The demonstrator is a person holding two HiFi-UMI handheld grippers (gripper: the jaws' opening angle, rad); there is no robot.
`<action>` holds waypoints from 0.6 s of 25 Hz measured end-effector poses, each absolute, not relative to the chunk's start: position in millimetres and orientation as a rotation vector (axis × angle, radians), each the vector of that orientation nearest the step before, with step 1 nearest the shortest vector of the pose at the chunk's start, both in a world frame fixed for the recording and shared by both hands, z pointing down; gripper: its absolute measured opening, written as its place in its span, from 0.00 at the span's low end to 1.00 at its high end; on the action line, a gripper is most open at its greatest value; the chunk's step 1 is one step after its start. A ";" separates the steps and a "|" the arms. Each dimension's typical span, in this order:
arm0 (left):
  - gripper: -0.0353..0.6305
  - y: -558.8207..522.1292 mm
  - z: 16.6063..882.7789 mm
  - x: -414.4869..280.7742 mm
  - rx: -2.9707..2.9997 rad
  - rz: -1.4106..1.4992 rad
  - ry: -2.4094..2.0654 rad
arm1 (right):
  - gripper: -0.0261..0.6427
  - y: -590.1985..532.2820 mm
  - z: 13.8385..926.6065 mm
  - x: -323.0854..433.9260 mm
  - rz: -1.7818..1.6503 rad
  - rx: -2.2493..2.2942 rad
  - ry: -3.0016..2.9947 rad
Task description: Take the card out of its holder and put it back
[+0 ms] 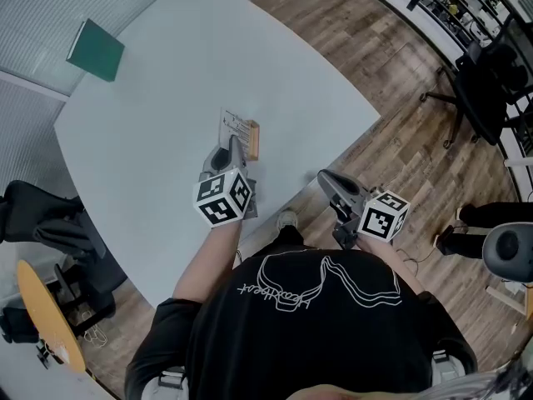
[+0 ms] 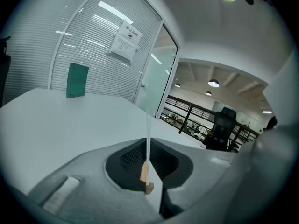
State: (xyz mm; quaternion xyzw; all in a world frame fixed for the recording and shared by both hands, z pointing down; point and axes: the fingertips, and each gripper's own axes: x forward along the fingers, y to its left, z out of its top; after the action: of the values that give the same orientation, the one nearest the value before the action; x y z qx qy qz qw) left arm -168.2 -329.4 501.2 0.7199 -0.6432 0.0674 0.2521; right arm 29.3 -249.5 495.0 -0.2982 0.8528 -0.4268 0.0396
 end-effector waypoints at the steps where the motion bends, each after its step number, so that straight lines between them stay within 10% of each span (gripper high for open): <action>1: 0.09 -328.8 501.8 -166.9 1.968 0.197 -1.754 | 0.05 -248.6 495.2 29.2 -1.309 -0.910 2.615; 15: 0.09 -325.1 533.9 -155.4 1.941 0.316 -1.687 | 0.05 -243.4 491.9 27.2 -1.333 -0.862 2.595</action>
State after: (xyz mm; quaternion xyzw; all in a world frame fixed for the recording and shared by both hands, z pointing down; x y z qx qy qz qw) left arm -155.4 -325.1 533.9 0.7209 -0.6266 0.1174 0.2718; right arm 27.2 -243.4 491.9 -0.2831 0.8520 -0.4375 0.0497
